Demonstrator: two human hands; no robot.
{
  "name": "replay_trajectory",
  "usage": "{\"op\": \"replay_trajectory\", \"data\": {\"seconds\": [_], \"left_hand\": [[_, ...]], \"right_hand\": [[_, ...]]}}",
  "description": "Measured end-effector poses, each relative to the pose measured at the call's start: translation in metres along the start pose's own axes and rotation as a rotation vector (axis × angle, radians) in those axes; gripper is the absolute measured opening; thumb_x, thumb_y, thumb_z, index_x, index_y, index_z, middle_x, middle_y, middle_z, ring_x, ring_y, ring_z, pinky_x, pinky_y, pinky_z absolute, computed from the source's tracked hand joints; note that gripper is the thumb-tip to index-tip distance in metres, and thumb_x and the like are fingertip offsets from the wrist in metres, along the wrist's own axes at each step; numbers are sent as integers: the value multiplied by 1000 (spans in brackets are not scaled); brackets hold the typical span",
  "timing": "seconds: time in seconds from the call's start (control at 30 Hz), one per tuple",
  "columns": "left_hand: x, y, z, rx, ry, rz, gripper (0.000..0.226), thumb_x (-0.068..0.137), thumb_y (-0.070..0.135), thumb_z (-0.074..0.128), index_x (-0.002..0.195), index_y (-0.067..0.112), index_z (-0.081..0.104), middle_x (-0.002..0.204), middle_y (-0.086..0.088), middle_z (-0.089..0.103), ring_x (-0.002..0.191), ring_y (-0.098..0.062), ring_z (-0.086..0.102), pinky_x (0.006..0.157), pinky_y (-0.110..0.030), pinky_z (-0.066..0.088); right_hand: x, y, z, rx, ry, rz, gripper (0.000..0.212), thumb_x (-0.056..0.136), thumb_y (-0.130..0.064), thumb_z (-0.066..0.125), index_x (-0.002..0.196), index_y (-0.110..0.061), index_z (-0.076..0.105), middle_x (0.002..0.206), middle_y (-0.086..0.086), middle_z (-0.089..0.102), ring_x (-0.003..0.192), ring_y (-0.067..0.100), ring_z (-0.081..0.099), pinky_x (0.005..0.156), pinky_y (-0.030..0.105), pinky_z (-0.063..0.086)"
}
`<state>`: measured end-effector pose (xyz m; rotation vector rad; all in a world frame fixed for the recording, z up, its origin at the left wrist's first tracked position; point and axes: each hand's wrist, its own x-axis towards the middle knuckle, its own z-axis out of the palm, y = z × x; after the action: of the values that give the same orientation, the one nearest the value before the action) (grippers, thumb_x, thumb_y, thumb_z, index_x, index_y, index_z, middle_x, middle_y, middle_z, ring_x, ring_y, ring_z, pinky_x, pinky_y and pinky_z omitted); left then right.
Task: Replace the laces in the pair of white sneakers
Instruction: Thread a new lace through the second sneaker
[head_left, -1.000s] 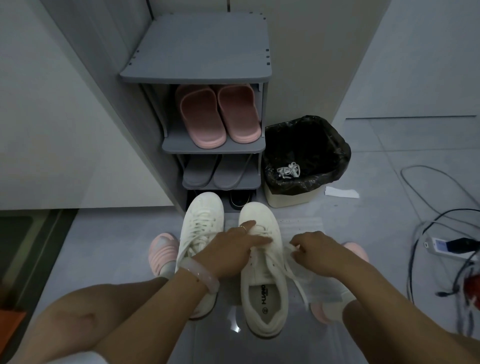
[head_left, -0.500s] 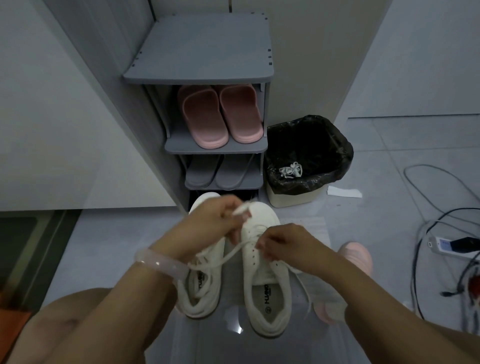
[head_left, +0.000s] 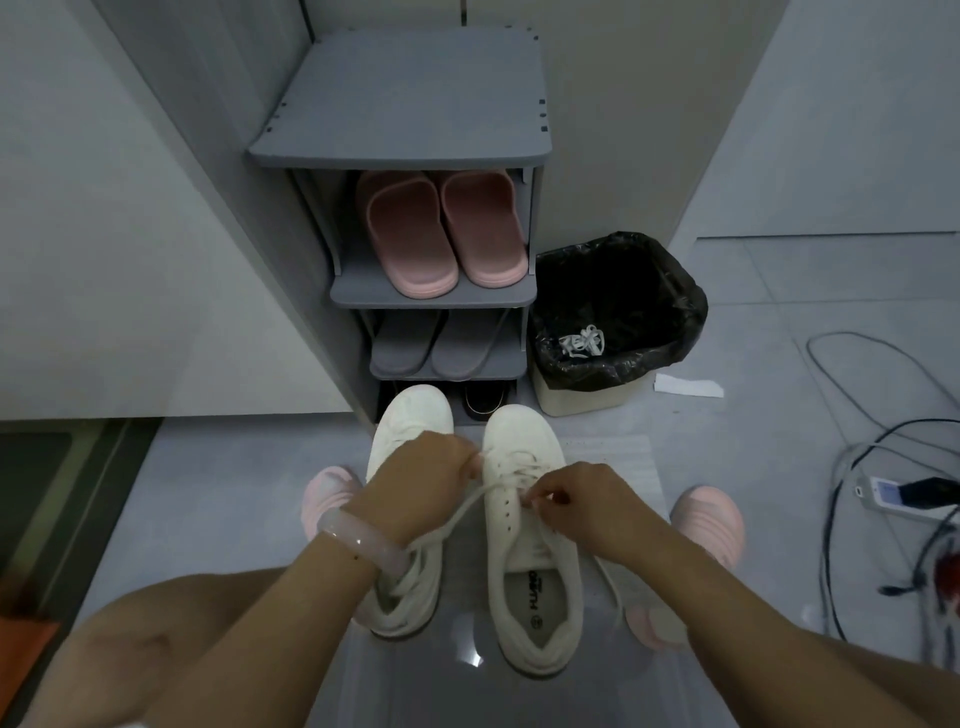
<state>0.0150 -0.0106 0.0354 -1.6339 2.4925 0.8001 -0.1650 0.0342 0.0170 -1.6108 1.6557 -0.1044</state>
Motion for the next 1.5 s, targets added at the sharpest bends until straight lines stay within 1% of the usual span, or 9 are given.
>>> {"op": "replay_trajectory", "data": {"seconds": [0.1, 0.37, 0.57, 0.83, 0.93, 1.07, 1.17, 1.33, 1.5], "left_hand": [[1, 0, 17, 94, -23, 76, 25, 93, 13, 41, 97, 6, 65, 99, -9, 65, 93, -21, 59, 76, -26, 39], [-3, 1, 24, 228, -18, 132, 29, 94, 25, 38, 109, 25, 64, 110, 2, 63, 99, -16, 57, 80, -28, 42], [-2, 8, 28, 296, 39, 138, 27, 95, 23, 37, 105, 18, 61, 108, -1, 60, 101, -20, 57, 78, -29, 43], [3, 3, 32, 191, -4, 109, 28, 95, 28, 38, 109, 23, 63, 111, 3, 62, 103, -16, 56, 83, -30, 44], [3, 7, 40, 223, -4, 113, 25, 95, 25, 39, 103, 21, 62, 106, 1, 62, 100, -18, 57, 79, -29, 42], [4, 9, 44, 103, 4, 17, 21, 95, 29, 43, 85, 15, 56, 94, -4, 60, 92, -20, 57, 72, -29, 39], [7, 9, 40, 11, 40, 1, 19, 90, 25, 50, 74, 15, 48, 86, -4, 56, 90, -21, 55, 70, -27, 37], [4, 22, 44, 345, -82, 109, 22, 93, 9, 40, 110, 7, 55, 115, -10, 54, 110, -25, 49, 83, -34, 42], [-10, 18, 36, 287, -110, 101, 36, 84, 40, 45, 107, 13, 52, 109, -6, 55, 101, -24, 50, 83, -37, 34]], "right_hand": [[0, -2, 8, -10, 2, 15, 28, 89, -27, 50, 111, -30, 68, 104, -2, 66, 96, 18, 60, 82, 32, 49], [5, 1, 13, -16, 17, -19, 28, 91, -25, 47, 101, -18, 71, 95, 5, 69, 89, 22, 62, 74, 35, 49], [6, 4, 17, 10, 44, -25, 26, 92, -27, 48, 108, -28, 69, 99, -2, 69, 83, 10, 57, 51, 11, 30], [6, 5, 17, 29, 34, -39, 27, 93, -25, 48, 108, -26, 70, 101, -1, 69, 90, 14, 59, 53, 11, 31], [7, 5, 18, 48, 21, -23, 27, 92, -24, 48, 108, -27, 70, 103, -1, 69, 93, 15, 60, 61, 20, 36], [11, 6, 20, 143, 1, 52, 25, 90, -28, 54, 109, -29, 68, 112, -6, 67, 97, 11, 59, 60, 6, 33], [16, 4, 22, 194, -5, 118, 19, 87, -29, 59, 103, -26, 71, 107, -4, 67, 86, 7, 54, 58, 11, 35], [18, 1, 29, 166, 35, 160, 18, 88, -28, 58, 99, -22, 71, 104, -1, 68, 86, 9, 53, 71, 18, 35], [14, -1, 29, 151, 51, 139, 18, 90, -27, 55, 98, -21, 69, 100, 0, 68, 78, 10, 53, 70, 25, 44]]}}
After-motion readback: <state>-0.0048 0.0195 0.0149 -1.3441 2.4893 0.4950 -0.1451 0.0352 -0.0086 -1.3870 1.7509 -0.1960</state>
